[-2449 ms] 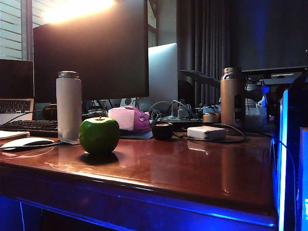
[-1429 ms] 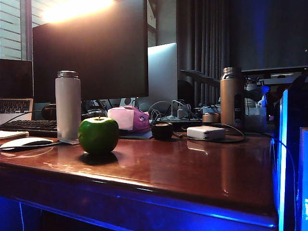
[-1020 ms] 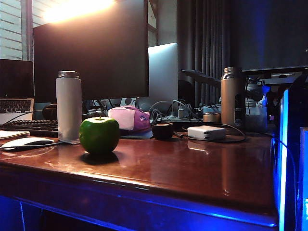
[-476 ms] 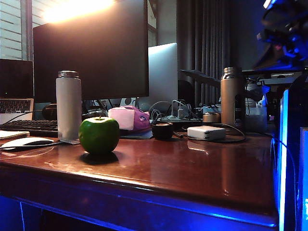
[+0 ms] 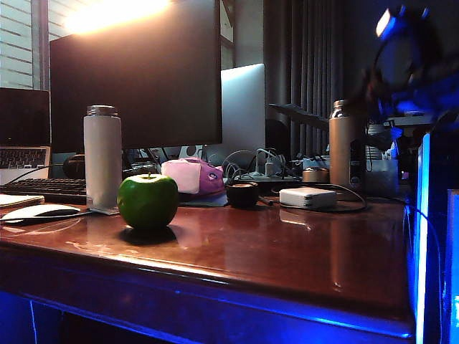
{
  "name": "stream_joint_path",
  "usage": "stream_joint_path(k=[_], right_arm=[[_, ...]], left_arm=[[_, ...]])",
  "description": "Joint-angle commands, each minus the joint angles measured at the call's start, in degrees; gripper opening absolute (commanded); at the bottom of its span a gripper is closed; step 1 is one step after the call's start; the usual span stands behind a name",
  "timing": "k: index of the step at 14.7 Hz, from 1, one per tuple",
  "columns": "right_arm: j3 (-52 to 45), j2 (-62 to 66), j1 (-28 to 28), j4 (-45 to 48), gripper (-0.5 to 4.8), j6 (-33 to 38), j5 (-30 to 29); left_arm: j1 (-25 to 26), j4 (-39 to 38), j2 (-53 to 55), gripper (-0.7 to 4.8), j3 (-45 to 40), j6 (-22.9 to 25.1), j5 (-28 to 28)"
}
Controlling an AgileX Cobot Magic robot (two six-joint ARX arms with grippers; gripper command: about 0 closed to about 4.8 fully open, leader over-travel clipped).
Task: Stack the black thermos bottle cap from the table onto the green apple.
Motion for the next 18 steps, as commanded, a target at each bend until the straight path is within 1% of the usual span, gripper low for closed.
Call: stream_joint_path(k=[1,5,6,8,12,15,18], right_arm=[[3.9,8.9,0.1,5.4,4.79,0.3,-5.4],[16.1,22.5,0.1,5.9,4.79,4.7,-15.7],[19.8,25.4,0.5,4.6,4.79,5.0,-17.7],[26.9,30.6,1.6,1.7,4.79,4.6,-19.5],[38.4,39.8,4.6,-1.7,4.79,2.8,-19.5],[45.9,44.6,7.2,-8.5,4.79,-3.3,-19.6],[50.9,47.5,8.8,-12.0,4.79,-6.6,-19.0]], left_arm=[[0.0,0.7,-0.2,-0.05,0.2,0.1,0.4],[0.0,0.8,-0.2,-0.05,0.2,0.1,0.4],[0.0,0.7,-0.2,-0.05,0.2,0.1,0.4],[0.0,0.7,-0.2,-0.05,0.2,0.1,0.4],[0.0,0.7,-0.2,-0.05,0.2,0.1,0.4],[0.0,0.7,-0.2,-0.05,0.2,0.1,0.4],[0.0,0.7,-0.2,-0.05,0.2,0.1,0.4]])
